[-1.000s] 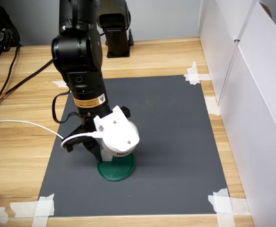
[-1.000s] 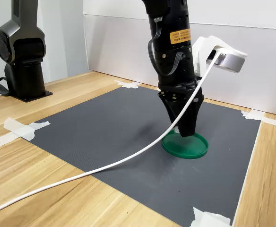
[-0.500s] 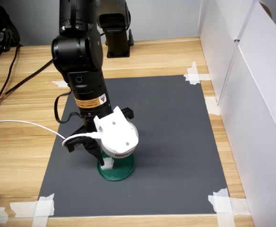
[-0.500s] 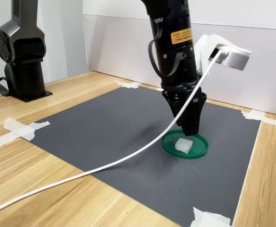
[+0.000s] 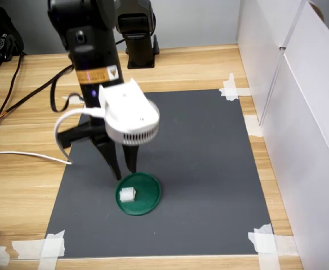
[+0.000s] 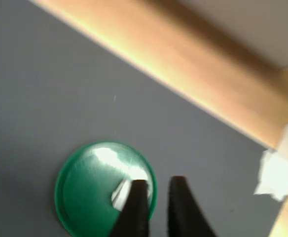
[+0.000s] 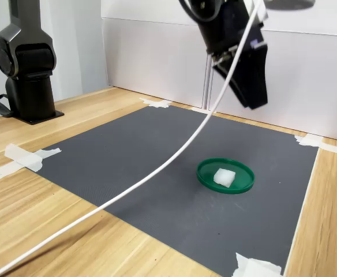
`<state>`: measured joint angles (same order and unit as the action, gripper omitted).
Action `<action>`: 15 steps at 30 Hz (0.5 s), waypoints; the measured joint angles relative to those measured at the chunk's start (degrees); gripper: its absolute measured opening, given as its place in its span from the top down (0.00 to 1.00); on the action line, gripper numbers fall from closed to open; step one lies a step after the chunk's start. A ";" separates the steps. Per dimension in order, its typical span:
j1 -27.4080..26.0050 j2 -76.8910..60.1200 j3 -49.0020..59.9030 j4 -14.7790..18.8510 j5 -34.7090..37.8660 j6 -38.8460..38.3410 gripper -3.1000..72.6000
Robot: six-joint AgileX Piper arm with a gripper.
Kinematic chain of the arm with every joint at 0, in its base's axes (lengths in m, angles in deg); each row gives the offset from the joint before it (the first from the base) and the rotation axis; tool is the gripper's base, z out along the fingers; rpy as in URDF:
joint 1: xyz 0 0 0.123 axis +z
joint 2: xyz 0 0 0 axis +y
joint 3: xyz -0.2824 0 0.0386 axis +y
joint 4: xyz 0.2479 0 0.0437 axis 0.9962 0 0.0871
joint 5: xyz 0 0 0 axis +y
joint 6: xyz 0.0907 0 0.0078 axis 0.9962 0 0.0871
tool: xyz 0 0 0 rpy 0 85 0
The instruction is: Grasp a white terminal and put it in the green lid.
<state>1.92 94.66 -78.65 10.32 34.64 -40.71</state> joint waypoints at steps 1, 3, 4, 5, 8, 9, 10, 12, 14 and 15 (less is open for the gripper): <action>0.00 -1.94 1.04 0.72 -1.34 0.68 0.92; 0.00 -6.06 3.47 2.14 -4.54 2.60 0.96; 0.00 -8.20 4.82 2.98 -6.26 4.13 0.97; 0.00 -9.92 5.95 3.82 -7.66 5.59 0.98; 0.00 -16.71 10.25 5.03 -12.52 12.29 0.98; 0.00 -19.13 11.91 5.03 -13.70 14.93 0.98; 0.00 -21.69 13.65 5.03 -14.71 18.01 0.98; 0.00 -27.21 17.26 4.60 -15.48 22.30 0.99; 0.00 -32.59 21.06 4.00 -15.76 26.08 0.99; 0.00 -35.70 22.95 3.57 -15.76 27.40 0.99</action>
<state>1.92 58.96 -55.70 13.89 18.88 -13.31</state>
